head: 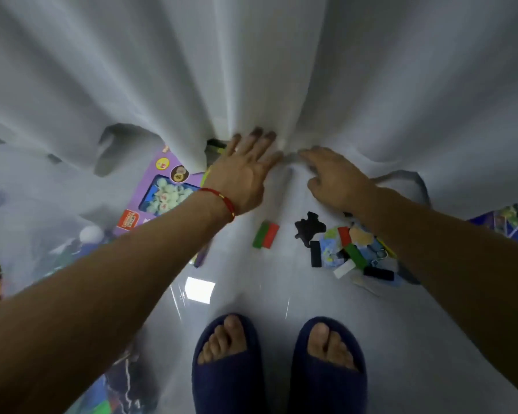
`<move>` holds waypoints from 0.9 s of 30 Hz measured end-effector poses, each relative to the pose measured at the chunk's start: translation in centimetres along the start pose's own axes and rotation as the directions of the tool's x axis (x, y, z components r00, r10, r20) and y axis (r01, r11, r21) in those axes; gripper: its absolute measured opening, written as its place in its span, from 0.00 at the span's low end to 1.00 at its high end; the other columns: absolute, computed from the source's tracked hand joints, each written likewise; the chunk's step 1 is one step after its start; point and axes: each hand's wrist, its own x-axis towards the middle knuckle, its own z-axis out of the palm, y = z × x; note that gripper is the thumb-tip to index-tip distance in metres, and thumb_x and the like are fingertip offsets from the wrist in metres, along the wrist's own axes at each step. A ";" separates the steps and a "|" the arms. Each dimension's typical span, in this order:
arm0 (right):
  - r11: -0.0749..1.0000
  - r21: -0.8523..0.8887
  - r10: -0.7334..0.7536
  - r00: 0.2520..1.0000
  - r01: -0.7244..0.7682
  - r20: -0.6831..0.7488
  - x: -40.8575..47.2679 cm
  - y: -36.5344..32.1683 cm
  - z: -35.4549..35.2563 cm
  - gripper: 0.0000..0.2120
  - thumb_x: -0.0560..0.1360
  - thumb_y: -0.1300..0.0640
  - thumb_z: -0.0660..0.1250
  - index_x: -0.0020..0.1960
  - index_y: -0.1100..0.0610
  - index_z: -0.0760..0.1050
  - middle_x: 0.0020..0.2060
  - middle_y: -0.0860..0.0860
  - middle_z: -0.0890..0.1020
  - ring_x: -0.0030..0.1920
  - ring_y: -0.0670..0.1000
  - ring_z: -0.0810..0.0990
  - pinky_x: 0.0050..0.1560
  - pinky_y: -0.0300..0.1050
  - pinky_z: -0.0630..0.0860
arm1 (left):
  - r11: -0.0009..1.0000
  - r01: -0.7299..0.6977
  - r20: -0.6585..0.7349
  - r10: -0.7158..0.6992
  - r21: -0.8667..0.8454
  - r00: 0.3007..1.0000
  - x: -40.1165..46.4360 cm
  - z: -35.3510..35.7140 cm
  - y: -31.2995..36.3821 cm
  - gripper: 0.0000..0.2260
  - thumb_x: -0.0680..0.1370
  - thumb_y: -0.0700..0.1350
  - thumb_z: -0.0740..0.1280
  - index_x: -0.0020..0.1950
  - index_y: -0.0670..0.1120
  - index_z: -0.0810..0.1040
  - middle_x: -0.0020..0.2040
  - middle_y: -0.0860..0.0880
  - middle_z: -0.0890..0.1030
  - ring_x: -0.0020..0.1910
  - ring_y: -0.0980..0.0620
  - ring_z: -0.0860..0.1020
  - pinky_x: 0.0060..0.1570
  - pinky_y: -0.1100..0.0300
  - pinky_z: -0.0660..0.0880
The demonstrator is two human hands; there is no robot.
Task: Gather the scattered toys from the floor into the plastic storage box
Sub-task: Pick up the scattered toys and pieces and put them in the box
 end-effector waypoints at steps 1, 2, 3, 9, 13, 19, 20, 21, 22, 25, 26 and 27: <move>1.000 -0.016 0.014 1.000 -0.015 -0.028 0.3 0.6 0.8 0.28 0.75 0.62 0.62 0.75 0.53 0.66 0.69 0.56 0.71 0.68 0.59 0.71 0.65 0.59 0.71 | 0.998 0.049 -0.023 -0.048 0.031 0.999 0.6 0.3 -0.9 0.31 0.70 0.40 0.62 0.75 0.47 0.66 0.78 0.44 0.60 0.77 0.40 0.56 0.73 0.38 0.56; 0.998 -0.050 0.021 0.997 -0.025 -0.070 0.4 1.2 1.5 0.27 0.75 0.64 0.63 0.73 0.54 0.68 0.65 0.57 0.74 0.63 0.60 0.73 0.61 0.59 0.73 | 0.995 0.087 -0.057 -0.084 0.052 0.995 1.0 0.8 -1.6 0.29 0.71 0.40 0.62 0.73 0.47 0.68 0.77 0.45 0.63 0.76 0.39 0.59 0.71 0.37 0.59; 0.995 -0.098 0.023 0.993 -0.034 -0.117 0.6 1.6 2.2 0.25 0.74 0.64 0.63 0.71 0.55 0.70 0.60 0.58 0.76 0.59 0.61 0.75 0.58 0.59 0.75 | 0.992 0.112 -0.094 -0.106 0.064 0.990 1.1 1.1 -1.9 0.27 0.71 0.41 0.62 0.71 0.46 0.70 0.75 0.44 0.66 0.74 0.38 0.62 0.68 0.39 0.62; 0.955 -0.285 0.026 0.981 -0.081 -0.191 2.4 3.9 5.6 0.21 0.67 0.71 0.70 0.60 0.63 0.77 0.55 0.61 0.77 0.54 0.64 0.77 0.49 0.58 0.79 | 0.955 0.201 -0.193 -0.244 -0.220 0.950 1.0 5.7 -1.1 0.24 0.69 0.36 0.62 0.66 0.42 0.75 0.60 0.39 0.76 0.56 0.38 0.74 0.51 0.44 0.75; 0.967 -0.254 -0.037 0.987 -0.004 -0.159 2.4 3.7 5.9 0.22 0.47 0.78 0.75 0.38 0.65 0.76 0.36 0.63 0.77 0.35 0.63 0.78 0.30 0.50 0.75 | 0.966 0.171 -0.166 -0.204 -0.193 0.965 3.3 7.7 -1.0 0.21 0.71 0.39 0.66 0.64 0.44 0.77 0.56 0.42 0.80 0.53 0.39 0.77 0.50 0.48 0.73; 0.727 0.653 0.468 0.851 -0.215 -0.240 -2.1 3.6 4.3 0.06 0.74 0.62 0.67 0.42 0.61 0.81 0.34 0.56 0.83 0.34 0.54 0.81 0.37 0.48 0.79 | 0.969 0.149 -0.154 -0.180 -0.195 0.971 6.3 8.9 -1.7 0.03 0.72 0.33 0.69 0.43 0.39 0.81 0.42 0.38 0.80 0.41 0.36 0.78 0.41 0.49 0.72; 0.556 0.793 0.556 0.820 -0.249 -0.133 -3.3 4.0 3.6 0.07 0.74 0.62 0.66 0.39 0.61 0.80 0.30 0.55 0.81 0.31 0.53 0.79 0.34 0.47 0.79 | 0.962 0.154 -0.161 -0.192 -0.224 0.968 6.3 8.9 -1.6 0.02 0.73 0.33 0.69 0.42 0.39 0.81 0.41 0.38 0.80 0.41 0.36 0.78 0.41 0.49 0.72; 0.424 0.860 0.611 0.790 -0.282 -0.042 -4.2 4.6 3.0 0.09 0.74 0.62 0.65 0.36 0.60 0.79 0.27 0.53 0.79 0.28 0.51 0.77 0.32 0.45 0.76 | 0.950 0.164 -0.171 -0.213 -0.265 0.962 6.1 8.9 -1.4 0.03 0.73 0.33 0.69 0.42 0.39 0.81 0.41 0.38 0.80 0.41 0.36 0.78 0.41 0.49 0.73; 0.376 0.876 0.642 0.767 -0.303 -0.010 -5.2 5.2 2.4 0.10 0.73 0.62 0.63 0.34 0.59 0.77 0.25 0.52 0.77 0.27 0.49 0.74 0.32 0.43 0.73 | 0.931 0.174 -0.180 -0.240 -0.321 0.954 5.7 8.8 -0.8 0.03 0.72 0.34 0.68 0.42 0.39 0.81 0.42 0.38 0.81 0.41 0.36 0.78 0.42 0.50 0.73; 0.626 0.693 0.633 0.753 -0.359 -0.182 -7.0 7.4 1.8 0.11 0.75 0.58 0.61 0.36 0.57 0.75 0.29 0.50 0.75 0.31 0.48 0.72 0.33 0.42 0.67 | 0.846 0.228 -0.142 -0.332 -0.483 0.932 2.9 8.1 1.9 0.04 0.76 0.40 0.68 0.48 0.42 0.82 0.48 0.41 0.81 0.44 0.42 0.79 0.45 0.55 0.75; 0.739 0.553 0.582 0.779 -0.385 -0.235 -7.0 7.7 1.9 0.11 0.78 0.56 0.61 0.39 0.59 0.74 0.31 0.51 0.75 0.33 0.49 0.73 0.33 0.42 0.66 | 0.814 0.268 -0.092 -0.364 -0.516 0.927 1.7 7.9 2.9 0.07 0.77 0.44 0.69 0.51 0.43 0.82 0.50 0.43 0.81 0.45 0.45 0.79 0.47 0.57 0.76; 0.818 0.417 0.524 0.811 -0.395 -0.259 -6.7 7.9 2.2 0.10 0.79 0.54 0.62 0.43 0.59 0.73 0.33 0.51 0.75 0.36 0.50 0.74 0.34 0.42 0.66 | 0.784 0.310 -0.045 -0.394 -0.537 0.918 0.3 7.5 3.8 0.10 0.77 0.49 0.69 0.54 0.45 0.82 0.50 0.44 0.80 0.45 0.47 0.78 0.48 0.57 0.76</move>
